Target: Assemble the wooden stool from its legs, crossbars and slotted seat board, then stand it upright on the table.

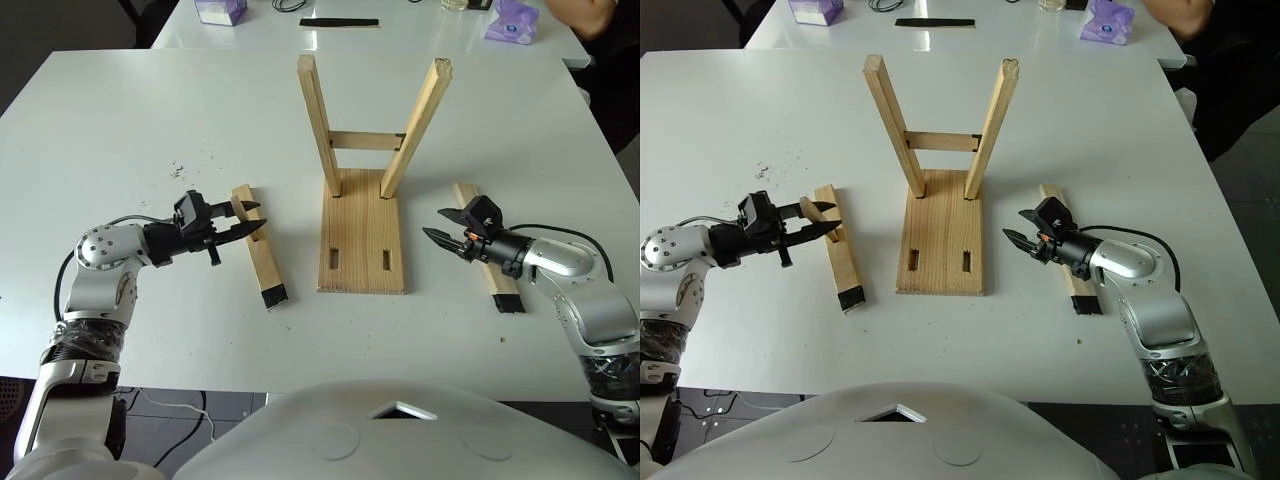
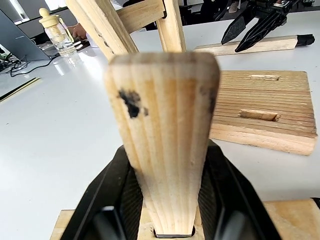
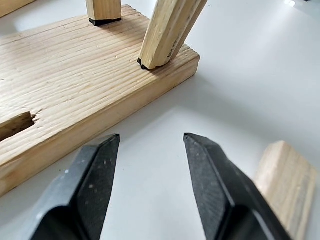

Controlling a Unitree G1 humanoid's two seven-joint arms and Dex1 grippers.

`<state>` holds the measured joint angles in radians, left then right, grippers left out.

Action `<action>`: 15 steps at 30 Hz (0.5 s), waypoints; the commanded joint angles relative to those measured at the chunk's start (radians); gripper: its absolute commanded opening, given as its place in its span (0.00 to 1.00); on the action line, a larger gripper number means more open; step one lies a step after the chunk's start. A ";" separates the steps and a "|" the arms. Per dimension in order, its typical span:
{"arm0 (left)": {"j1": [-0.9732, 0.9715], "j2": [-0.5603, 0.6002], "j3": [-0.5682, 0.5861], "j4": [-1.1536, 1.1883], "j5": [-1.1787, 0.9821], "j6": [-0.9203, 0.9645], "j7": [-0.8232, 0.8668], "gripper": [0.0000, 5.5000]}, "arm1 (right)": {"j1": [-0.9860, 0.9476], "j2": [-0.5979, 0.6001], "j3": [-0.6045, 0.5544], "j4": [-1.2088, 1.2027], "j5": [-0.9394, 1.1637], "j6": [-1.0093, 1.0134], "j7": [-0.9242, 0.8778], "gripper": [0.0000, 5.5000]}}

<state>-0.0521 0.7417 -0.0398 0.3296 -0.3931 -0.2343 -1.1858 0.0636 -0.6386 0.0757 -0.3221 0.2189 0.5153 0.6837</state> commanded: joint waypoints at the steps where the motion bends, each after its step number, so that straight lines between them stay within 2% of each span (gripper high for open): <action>1: 0.068 -0.029 -0.051 0.160 0.101 0.023 0.012 0.39 | -0.014 -0.010 -0.007 0.013 -0.011 -0.007 0.003 0.43; 5: 0.047 -0.060 -0.035 0.208 0.102 -0.020 0.038 0.50 | -0.015 -0.014 -0.003 0.027 -0.019 -0.018 0.007 0.43; 8: 0.044 -0.069 -0.003 0.177 0.061 -0.009 0.038 0.51 | -0.017 -0.016 -0.006 0.028 -0.021 -0.019 0.013 0.43; 15: 0.061 -0.031 0.111 -0.040 -0.127 0.174 -0.038 0.51 | -0.008 -0.017 -0.016 0.025 -0.027 -0.022 0.016 0.43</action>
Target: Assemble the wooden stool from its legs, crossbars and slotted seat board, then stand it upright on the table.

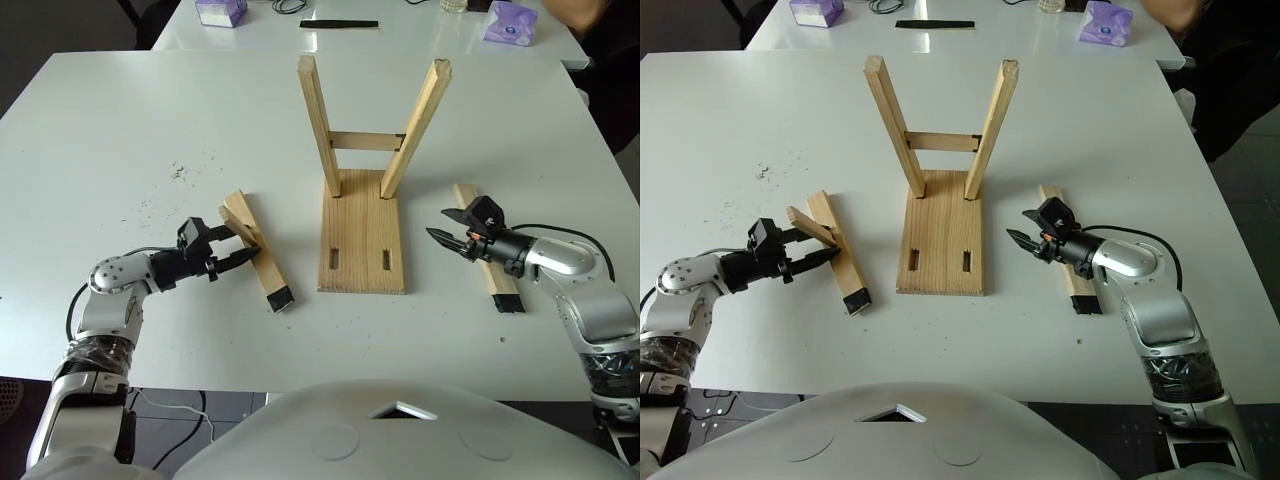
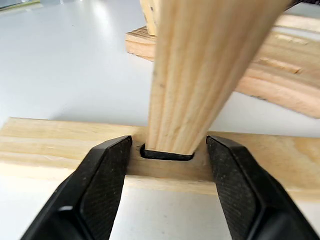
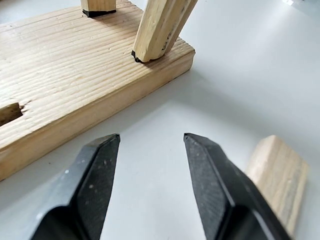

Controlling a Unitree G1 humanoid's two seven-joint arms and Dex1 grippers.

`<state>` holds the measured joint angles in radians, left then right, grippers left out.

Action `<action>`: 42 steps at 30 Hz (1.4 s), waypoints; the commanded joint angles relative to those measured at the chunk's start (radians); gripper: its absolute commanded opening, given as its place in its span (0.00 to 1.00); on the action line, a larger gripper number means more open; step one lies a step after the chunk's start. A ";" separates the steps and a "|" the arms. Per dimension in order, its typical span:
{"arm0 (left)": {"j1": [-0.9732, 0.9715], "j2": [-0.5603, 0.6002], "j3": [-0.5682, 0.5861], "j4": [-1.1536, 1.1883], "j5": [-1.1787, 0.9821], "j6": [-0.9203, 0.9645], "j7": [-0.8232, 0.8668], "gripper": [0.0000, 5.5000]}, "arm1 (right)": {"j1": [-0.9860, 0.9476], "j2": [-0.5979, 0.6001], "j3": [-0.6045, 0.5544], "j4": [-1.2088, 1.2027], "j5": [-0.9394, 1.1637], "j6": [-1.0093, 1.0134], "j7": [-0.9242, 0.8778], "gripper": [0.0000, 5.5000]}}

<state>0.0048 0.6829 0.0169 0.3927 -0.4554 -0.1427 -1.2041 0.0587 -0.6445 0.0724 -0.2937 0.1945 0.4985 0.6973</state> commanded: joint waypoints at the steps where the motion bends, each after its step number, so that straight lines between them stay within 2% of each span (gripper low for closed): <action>1: 0.006 0.031 0.071 -0.147 -0.091 0.115 -0.022 0.51 | -0.002 -0.010 -0.013 -0.003 -0.003 -0.006 0.002 0.43; 10: -0.031 0.043 0.222 -0.455 -0.305 0.364 0.044 0.51 | 0.001 -0.005 -0.014 -0.005 -0.003 -0.010 -0.004 0.43; 16: -0.067 0.027 0.253 -0.569 -0.390 0.481 0.100 0.51 | -0.003 -0.003 -0.006 -0.005 -0.006 -0.012 -0.004 0.43; 18: -0.089 0.011 0.257 -0.584 -0.402 0.502 0.136 0.47 | -0.004 -0.003 -0.005 -0.006 -0.006 -0.012 -0.004 0.43; 21: -0.106 -0.005 0.249 -0.616 -0.410 0.527 0.169 0.37 | -0.005 -0.004 -0.003 -0.003 -0.008 -0.013 -0.002 0.43; 35: -0.318 -0.061 0.186 -0.701 -0.344 0.594 0.404 0.37 | -0.004 0.010 0.018 -0.015 -0.026 -0.008 -0.010 0.43; 39: -0.300 -0.049 0.160 -0.752 -0.338 0.609 0.383 0.37 | 0.004 0.014 0.018 -0.018 -0.029 -0.008 -0.015 0.43; 42: -0.186 -0.039 0.072 -0.699 -0.207 0.537 0.321 0.37 | 0.012 0.019 0.022 -0.020 -0.032 -0.007 -0.021 0.43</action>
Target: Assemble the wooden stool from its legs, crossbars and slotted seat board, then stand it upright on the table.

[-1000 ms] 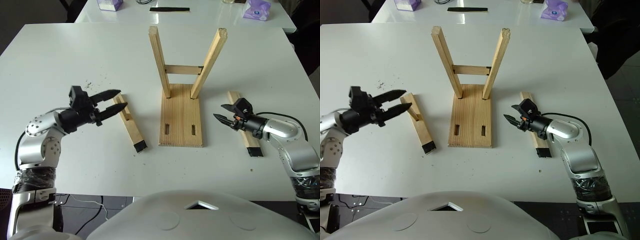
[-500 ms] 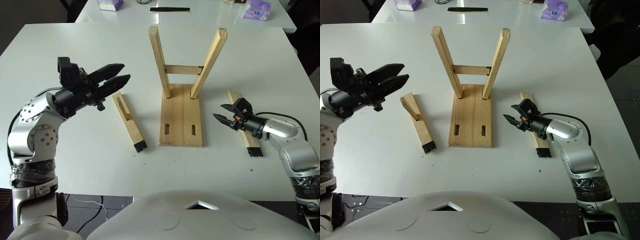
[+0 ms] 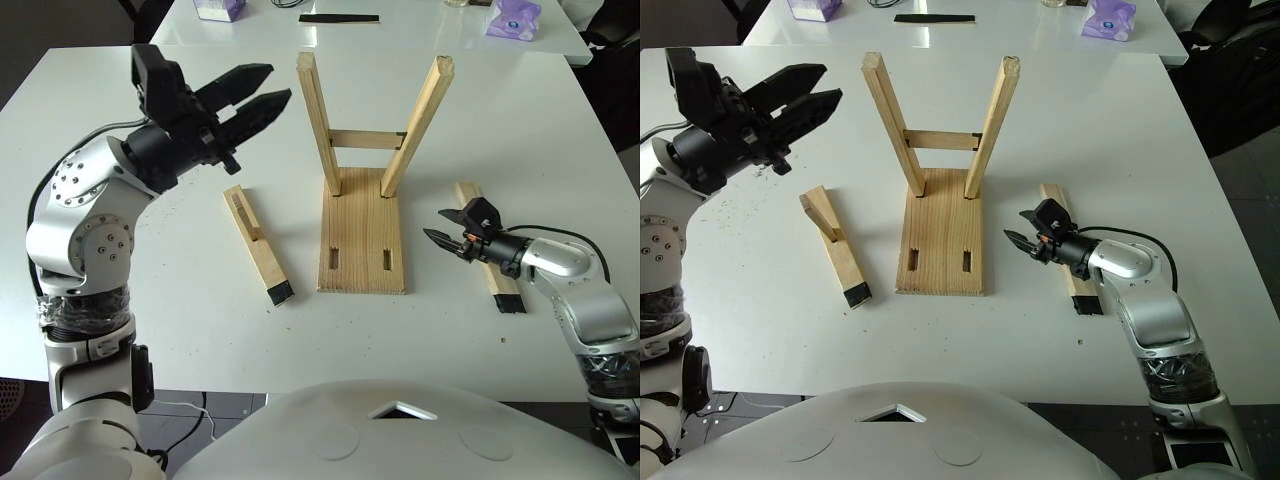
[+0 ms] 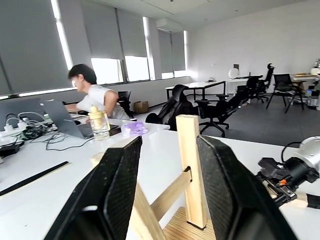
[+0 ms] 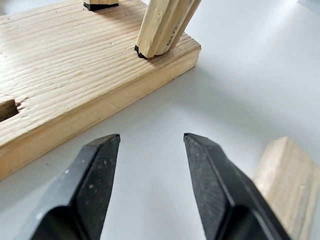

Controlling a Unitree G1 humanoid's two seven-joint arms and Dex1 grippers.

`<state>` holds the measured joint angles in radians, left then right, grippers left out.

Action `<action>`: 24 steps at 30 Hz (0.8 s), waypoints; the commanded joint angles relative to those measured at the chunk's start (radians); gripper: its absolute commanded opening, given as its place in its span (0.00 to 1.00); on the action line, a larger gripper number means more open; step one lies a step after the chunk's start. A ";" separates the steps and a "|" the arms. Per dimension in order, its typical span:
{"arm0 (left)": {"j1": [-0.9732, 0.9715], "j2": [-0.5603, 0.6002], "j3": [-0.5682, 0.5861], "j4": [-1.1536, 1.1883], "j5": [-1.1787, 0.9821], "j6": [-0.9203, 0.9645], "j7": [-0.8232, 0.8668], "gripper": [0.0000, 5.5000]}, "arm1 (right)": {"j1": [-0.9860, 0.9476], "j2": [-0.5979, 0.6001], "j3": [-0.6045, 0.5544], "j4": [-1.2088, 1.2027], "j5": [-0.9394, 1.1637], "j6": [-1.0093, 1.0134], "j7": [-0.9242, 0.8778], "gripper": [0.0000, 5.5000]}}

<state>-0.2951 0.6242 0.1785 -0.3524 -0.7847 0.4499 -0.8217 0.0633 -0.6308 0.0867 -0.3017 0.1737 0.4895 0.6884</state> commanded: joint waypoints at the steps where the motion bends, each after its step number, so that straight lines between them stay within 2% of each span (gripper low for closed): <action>1: 0.161 0.023 -0.122 0.085 0.182 -0.099 -0.081 0.37 | 0.006 0.008 0.012 -0.010 -0.012 0.001 -0.013 0.43; 4: 0.247 0.022 -0.171 0.214 0.305 -0.218 -0.124 0.37 | 0.005 0.010 0.017 -0.009 -0.012 0.003 -0.015 0.43; 7: 0.255 0.008 -0.163 0.280 0.316 -0.264 -0.138 0.37 | 0.006 0.005 0.019 -0.009 -0.012 0.002 -0.012 0.43; 11: 0.200 -0.008 -0.099 0.178 0.155 -0.184 -0.125 0.37 | 0.006 -0.002 0.012 -0.007 -0.011 0.002 -0.008 0.43; 15: 0.079 -0.006 -0.010 0.023 -0.031 -0.056 -0.023 0.37 | 0.011 -0.004 0.008 -0.011 -0.009 0.003 -0.007 0.43; 18: 0.034 0.016 0.005 -0.127 -0.145 0.037 0.032 0.37 | 0.019 -0.002 0.000 -0.014 -0.008 0.002 -0.012 0.43; 19: 0.062 0.036 -0.011 -0.175 -0.150 0.058 0.020 0.37 | 0.020 -0.001 -0.002 -0.015 -0.007 0.004 -0.014 0.43; 20: 0.238 0.084 -0.125 -0.151 0.012 -0.011 -0.030 0.37 | 0.030 0.005 -0.005 -0.018 -0.007 0.003 -0.021 0.43; 22: 0.460 0.133 -0.282 -0.081 0.244 -0.121 -0.079 0.37 | 0.042 0.015 -0.007 -0.021 -0.009 0.001 -0.030 0.43; 24: 0.516 0.138 -0.338 -0.042 0.335 -0.181 -0.083 0.37 | 0.045 0.019 -0.007 -0.025 -0.009 0.004 -0.035 0.43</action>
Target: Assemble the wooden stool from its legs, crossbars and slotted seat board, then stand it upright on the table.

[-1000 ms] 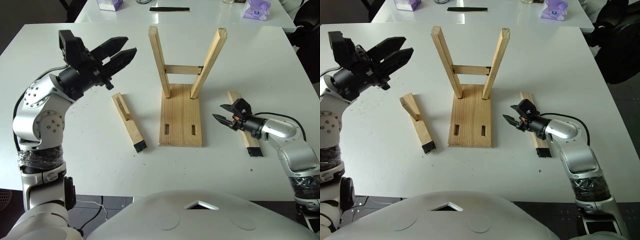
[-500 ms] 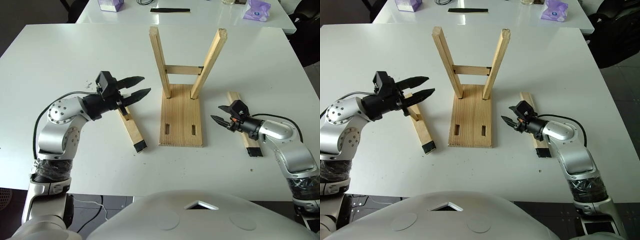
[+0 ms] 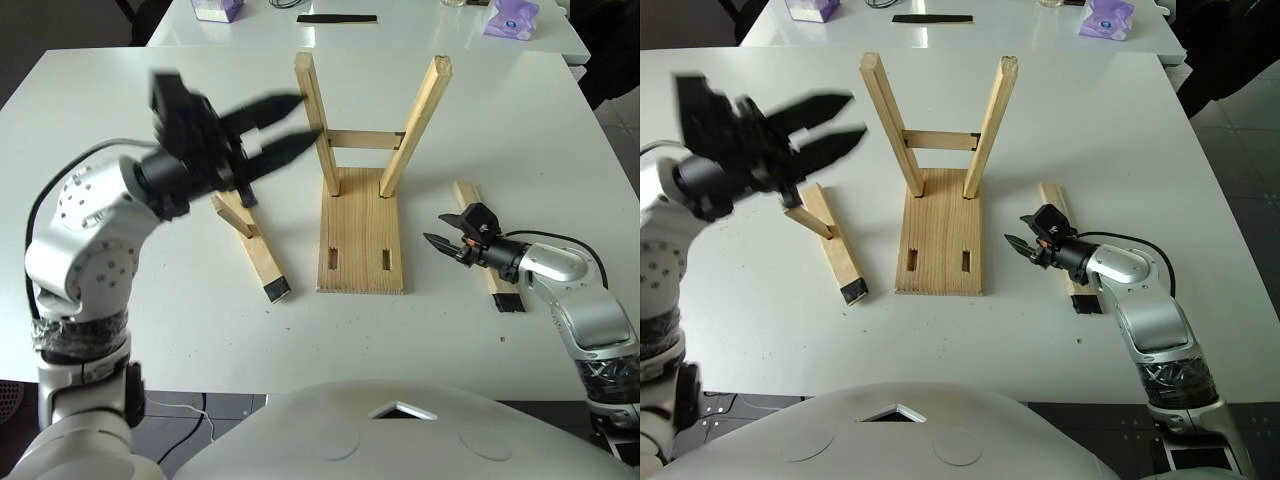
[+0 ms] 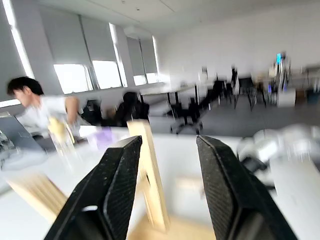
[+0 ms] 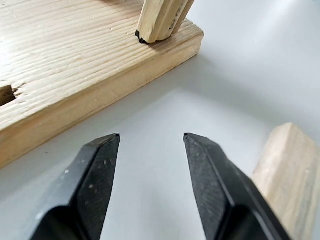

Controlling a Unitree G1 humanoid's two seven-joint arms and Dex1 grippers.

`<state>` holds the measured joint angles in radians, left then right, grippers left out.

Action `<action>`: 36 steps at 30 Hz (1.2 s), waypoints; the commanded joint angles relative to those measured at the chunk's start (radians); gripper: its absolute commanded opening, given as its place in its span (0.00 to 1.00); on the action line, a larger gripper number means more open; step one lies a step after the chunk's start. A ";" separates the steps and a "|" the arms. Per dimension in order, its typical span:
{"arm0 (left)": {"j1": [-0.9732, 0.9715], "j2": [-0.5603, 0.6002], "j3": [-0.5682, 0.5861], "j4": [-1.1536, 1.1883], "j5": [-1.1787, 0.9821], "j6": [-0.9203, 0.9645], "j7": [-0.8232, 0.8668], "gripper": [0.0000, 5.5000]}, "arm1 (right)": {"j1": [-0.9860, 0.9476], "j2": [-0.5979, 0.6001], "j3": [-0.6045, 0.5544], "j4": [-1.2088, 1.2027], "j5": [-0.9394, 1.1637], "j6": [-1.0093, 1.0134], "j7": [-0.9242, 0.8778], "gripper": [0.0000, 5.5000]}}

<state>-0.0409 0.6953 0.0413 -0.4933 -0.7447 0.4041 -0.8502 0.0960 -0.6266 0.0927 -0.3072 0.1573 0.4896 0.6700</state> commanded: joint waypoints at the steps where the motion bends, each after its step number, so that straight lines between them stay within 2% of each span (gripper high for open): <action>1: 0.270 0.061 -0.212 0.107 0.319 -0.152 -0.052 0.37 | 0.011 0.016 -0.013 -0.019 0.008 0.005 -0.017 0.43; 5: 0.301 0.026 -0.227 0.175 0.390 -0.201 -0.043 0.37 | 0.016 0.023 -0.012 -0.021 0.005 0.003 -0.024 0.43; 10: 0.326 0.051 -0.205 0.245 0.439 -0.238 -0.054 0.37 | 0.030 0.032 -0.013 -0.030 0.000 0.005 -0.030 0.43; 19: 0.281 0.198 -0.055 0.310 0.404 -0.242 -0.204 0.37 | 0.091 0.034 -0.030 -0.066 -0.001 0.007 -0.055 0.43; 24: 0.192 0.228 0.023 0.396 0.411 -0.260 -0.224 0.37 | 0.100 0.034 -0.027 -0.057 -0.006 -0.003 -0.062 0.43; 28: 0.097 0.204 0.084 0.371 0.359 -0.154 -0.159 0.41 | 0.100 0.026 -0.029 -0.064 -0.008 0.001 -0.060 0.43; 30: 0.102 0.204 0.093 0.325 0.316 -0.033 -0.131 0.47 | 0.100 0.020 -0.027 -0.061 -0.013 -0.002 -0.057 0.43; 33: 0.072 0.162 0.107 0.269 0.253 0.213 -0.002 0.54 | 0.112 0.015 -0.030 -0.062 -0.018 -0.007 -0.058 0.43; 36: 0.063 0.145 0.101 0.229 0.264 0.321 0.090 0.65 | 0.130 0.016 -0.035 -0.067 -0.019 -0.011 -0.062 0.43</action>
<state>0.0411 0.8500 0.1342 -0.2327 -0.4890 0.6619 -0.8206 0.2130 -0.5988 0.0715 -0.3659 0.1467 0.4818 0.6129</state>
